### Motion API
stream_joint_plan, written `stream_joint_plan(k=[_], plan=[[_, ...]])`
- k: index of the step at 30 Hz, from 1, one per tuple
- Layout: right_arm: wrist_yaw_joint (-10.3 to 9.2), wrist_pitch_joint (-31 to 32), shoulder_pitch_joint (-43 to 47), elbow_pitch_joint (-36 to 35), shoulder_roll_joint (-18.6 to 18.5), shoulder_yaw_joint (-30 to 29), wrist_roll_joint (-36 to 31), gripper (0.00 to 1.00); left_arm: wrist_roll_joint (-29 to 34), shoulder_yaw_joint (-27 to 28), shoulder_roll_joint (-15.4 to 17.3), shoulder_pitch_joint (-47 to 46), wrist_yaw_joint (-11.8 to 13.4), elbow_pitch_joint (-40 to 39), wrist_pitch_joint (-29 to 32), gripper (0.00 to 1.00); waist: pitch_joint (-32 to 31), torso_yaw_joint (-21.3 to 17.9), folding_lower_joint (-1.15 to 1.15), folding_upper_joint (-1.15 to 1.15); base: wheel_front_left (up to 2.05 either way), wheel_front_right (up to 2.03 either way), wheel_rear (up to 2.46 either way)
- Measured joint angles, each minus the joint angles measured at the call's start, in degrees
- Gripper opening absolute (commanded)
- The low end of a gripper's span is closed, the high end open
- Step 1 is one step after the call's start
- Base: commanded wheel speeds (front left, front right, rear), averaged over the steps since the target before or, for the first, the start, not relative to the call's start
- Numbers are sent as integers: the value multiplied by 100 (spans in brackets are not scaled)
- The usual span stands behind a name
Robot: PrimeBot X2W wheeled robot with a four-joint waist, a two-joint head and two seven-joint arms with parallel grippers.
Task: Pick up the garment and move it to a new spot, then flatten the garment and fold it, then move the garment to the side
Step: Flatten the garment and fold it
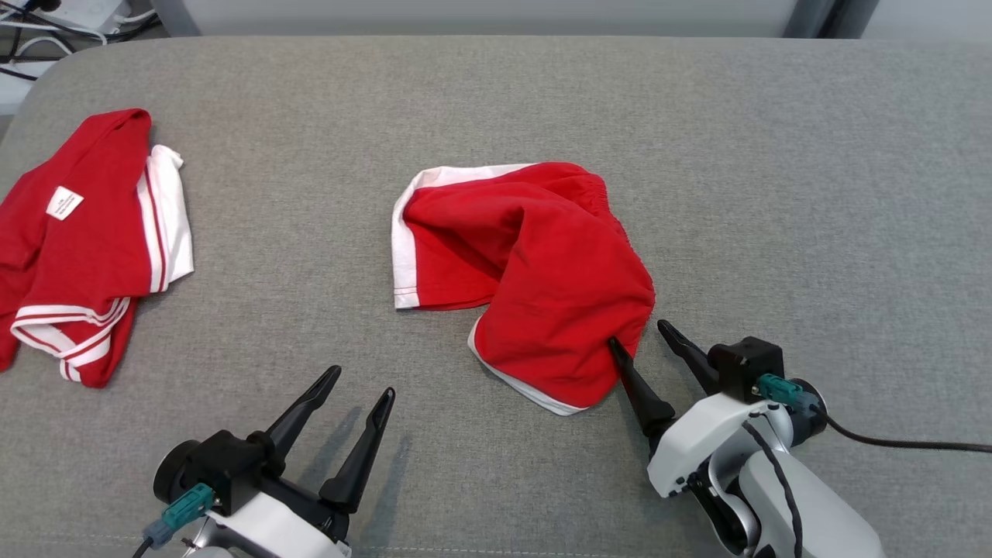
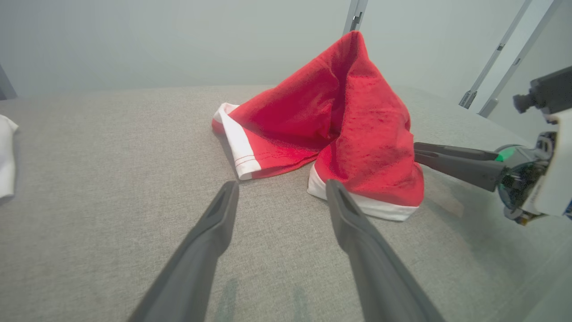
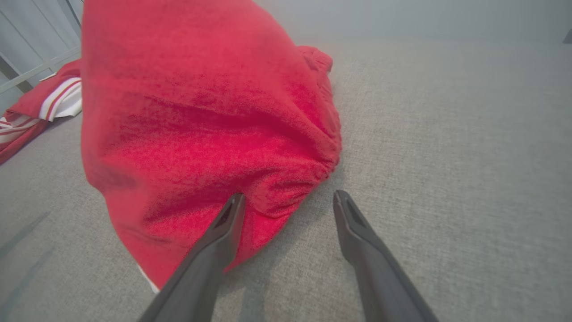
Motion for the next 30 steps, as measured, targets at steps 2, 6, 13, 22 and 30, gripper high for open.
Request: stream_joint_plan(k=[2, 6, 13, 22, 30], plan=[[0, 0, -105, 125, -2, 133, 301, 92, -7, -12, 5, -1, 0, -4, 0, 100, 6, 88, 0, 0, 0, 0, 0], [0, 0, -387, 238, -22, 571, 693, 0, -44, -21, 1, -15, 0, -5, 0, 100, 16, 289, 0, 0, 0, 0, 0], [0, 0, -1155, -846, -25, 651, 533, 0, -48, 44, -49, -34, 0, 33, 0, 100, -64, 486, 0, 0, 0, 0, 0], [0, 0, -1405, -1651, -43, 1042, 347, 0, -16, 165, -344, 31, 0, 197, 0, 100, -390, 368, 0, 0, 0, 0, 0], [1, 76, -1457, -1601, -13, 479, 260, 0, 65, 213, -454, 41, 0, 253, 0, 100, -482, 219, 0, 0, 0, 0, 0]])
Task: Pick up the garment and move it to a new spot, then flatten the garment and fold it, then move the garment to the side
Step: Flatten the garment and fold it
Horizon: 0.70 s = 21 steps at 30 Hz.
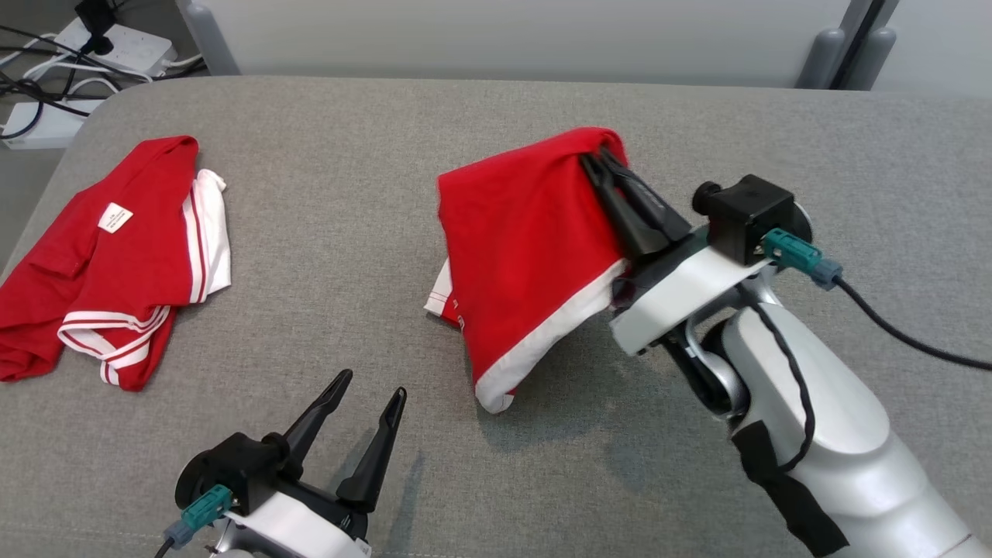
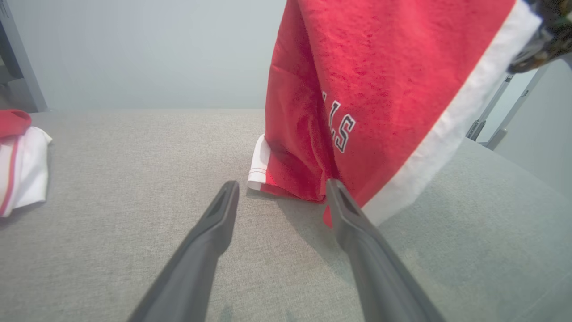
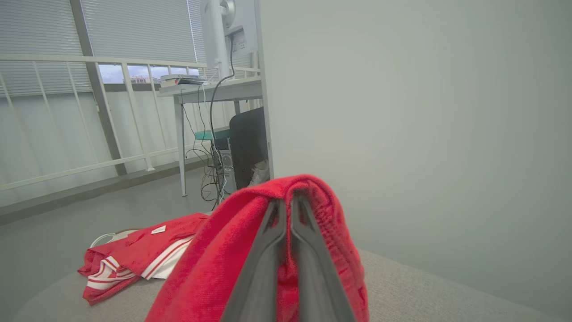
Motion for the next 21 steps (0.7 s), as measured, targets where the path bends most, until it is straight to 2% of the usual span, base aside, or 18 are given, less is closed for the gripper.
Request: stream_joint_plan(k=[6, 7, 8, 13, 18, 21], plan=[[-1, 537, -8, 1891, -45, -825, -617, 0, -24, -216, 33, -27, 0, -62, 0, 100, 161, 198, 0, 0, 0, 0, 0], [-1, 582, -12, 2375, -41, -978, -794, 15, -73, -289, 53, -54, 0, -92, 0, 100, 222, 299, 0, 0, 0, 0, 0], [-1, 616, -33, 2601, -20, -1079, -822, 100, -73, -318, 63, -78, 0, -109, 0, 100, 254, 342, 0, 0, 0, 0, 0], [0, 475, -193, 3167, 9, -1514, -1136, 100, -115, -382, 115, -150, 0, -165, 0, 100, 339, 395, 0, 0, 0, 0, 0], [0, 156, -196, 3365, -2, -2090, -1415, 100, -122, -426, 134, -146, 0, -164, 0, 100, 264, 164, 0, 0, 0, 0, 0], [0, 54, -97, 3321, -7, -2224, -1507, 100, -119, -467, 138, -144, 0, -167, 0, 100, 228, -20, 0, 0, 0, 0, 0]])
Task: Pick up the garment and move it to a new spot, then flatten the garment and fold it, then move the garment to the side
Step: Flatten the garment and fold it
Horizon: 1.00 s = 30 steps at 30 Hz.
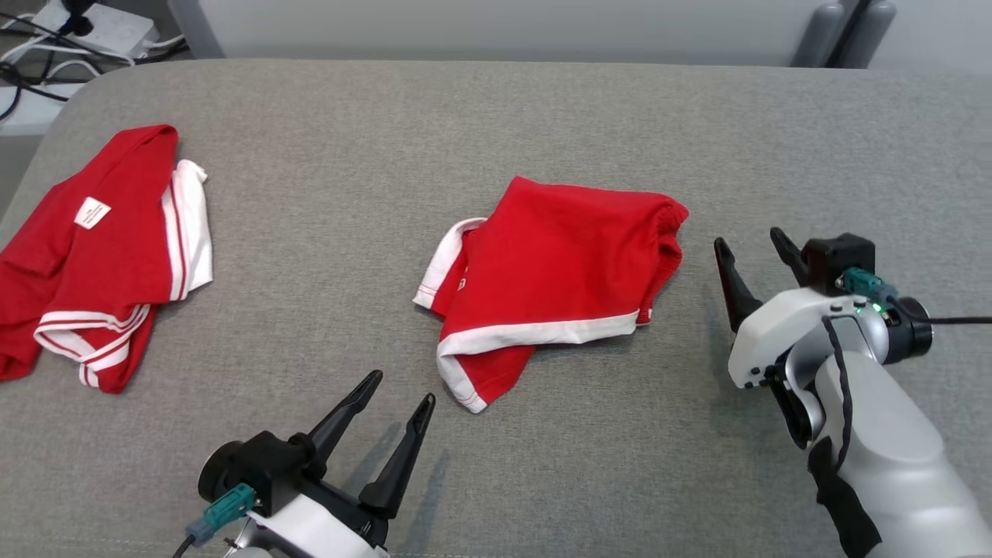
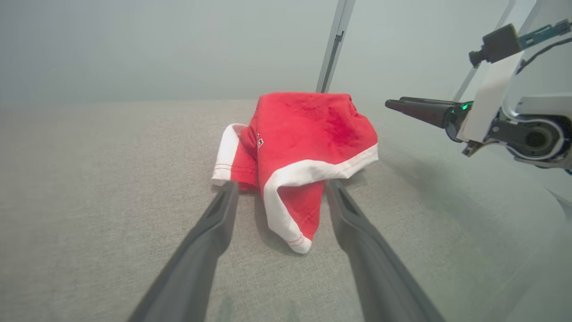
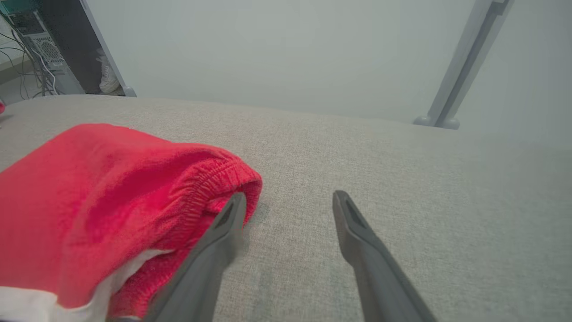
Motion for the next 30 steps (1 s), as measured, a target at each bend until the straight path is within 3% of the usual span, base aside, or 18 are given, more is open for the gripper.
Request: stream_joint_plan(k=[9, 26, 28, 30], plan=[[0, -80, 917, -742, 20, 37, 44, 100, 68, -133, 126, 6, 0, 378, 1, 100, 49, -526, 0, 0, 0, 0, 0], [0, -121, 1192, -1684, 31, 282, 186, 100, -55, -242, 122, -268, 0, 1115, 1, 100, 476, -1096, 0, 0, 0, 0, 0], [0, -121, 1211, -1727, 32, 301, 192, 100, -105, -241, 123, -286, 0, 1144, 1, 87, 510, -1137, 0, 0, 0, 0, 0], [0, -121, 1256, -1792, 32, 313, 200, 100, -129, -242, 123, -336, 0, 1170, 1, 60, 544, -1173, 1, 0, 0, 0, 0]])
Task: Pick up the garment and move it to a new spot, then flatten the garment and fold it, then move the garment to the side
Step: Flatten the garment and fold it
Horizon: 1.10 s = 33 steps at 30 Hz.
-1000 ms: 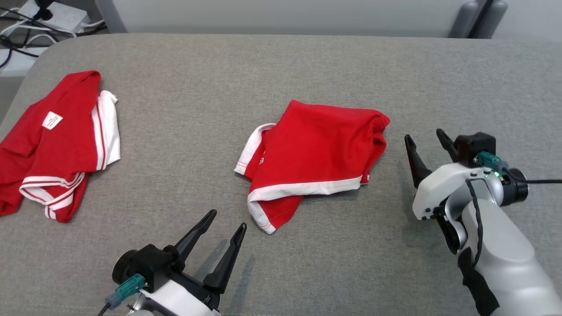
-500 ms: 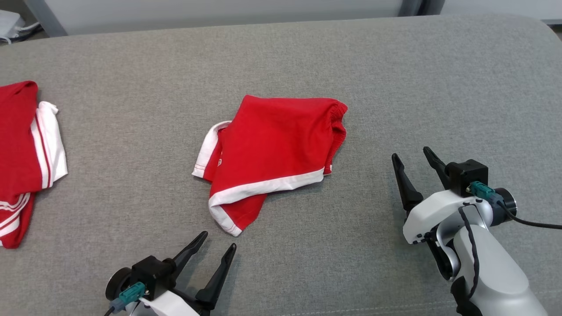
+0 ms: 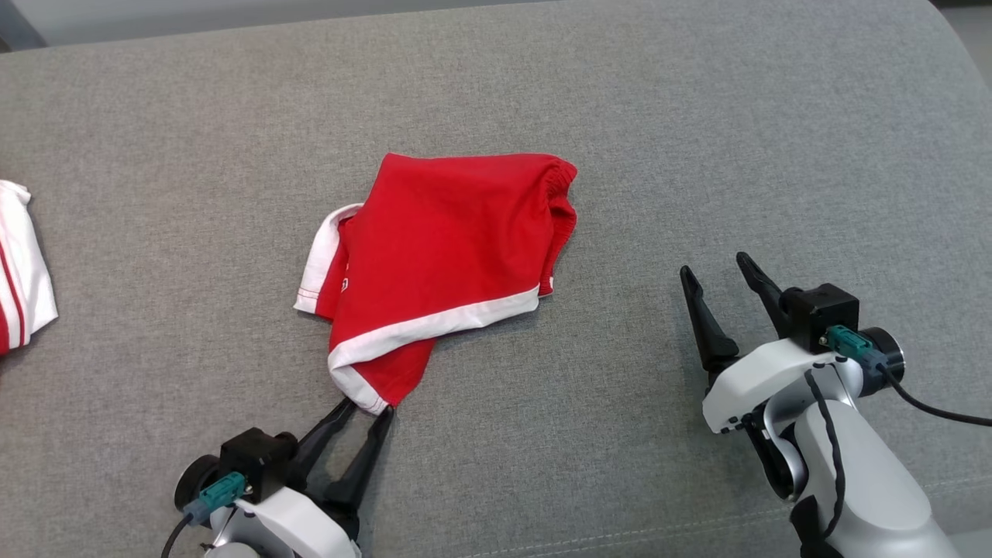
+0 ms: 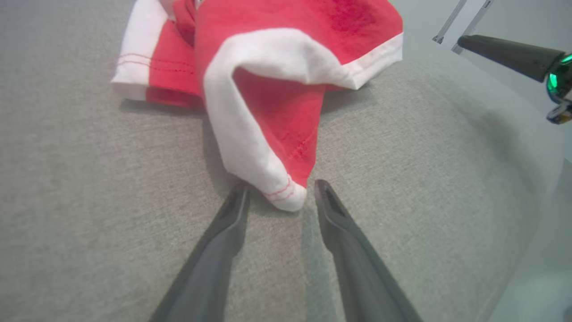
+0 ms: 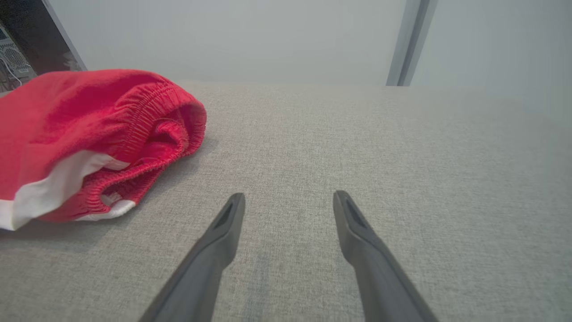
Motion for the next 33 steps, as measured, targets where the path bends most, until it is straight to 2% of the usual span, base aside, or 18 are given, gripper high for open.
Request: stream_joint_plan(k=[2, 3, 4, 10, 18, 28, 33], plan=[[0, 0, 16, -58, -1, 22, 26, 100, -70, 32, -1, -32, 0, -2, 0, 36, 29, -29, 0, 0, 0, 0, 0], [0, 0, 16, -103, -2, 45, 58, 100, -107, 40, 5, -36, 0, -1, 0, 20, 42, -39, 0, 0, 0, 0, 0], [0, 0, 16, -149, -3, 91, 135, 100, -119, 40, 13, -42, 0, 0, 0, 0, 53, -45, 0, 0, 0, 0, 0], [0, 0, 30, -400, -3, 690, 463, 100, -113, 1, 126, -163, 0, -43, 0, 0, 57, 6, 0, 0, 0, 0, 0], [0, 0, 5, -360, -12, 1296, 821, 100, 152, 569, 498, -248, 0, -260, 0, 0, 11, 413, 0, 0, 0, 0, 0], [0, 0, -170, -25, -15, 1497, 957, 100, 304, 1355, 553, -242, 0, -162, -1, 0, -119, 953, 0, 0, 0, 0, 0], [0, 0, -266, -64, -18, 1526, 938, 100, 416, 1479, 568, -245, 0, -35, -1, 0, -132, 1052, 0, 0, 0, 0, 0]])
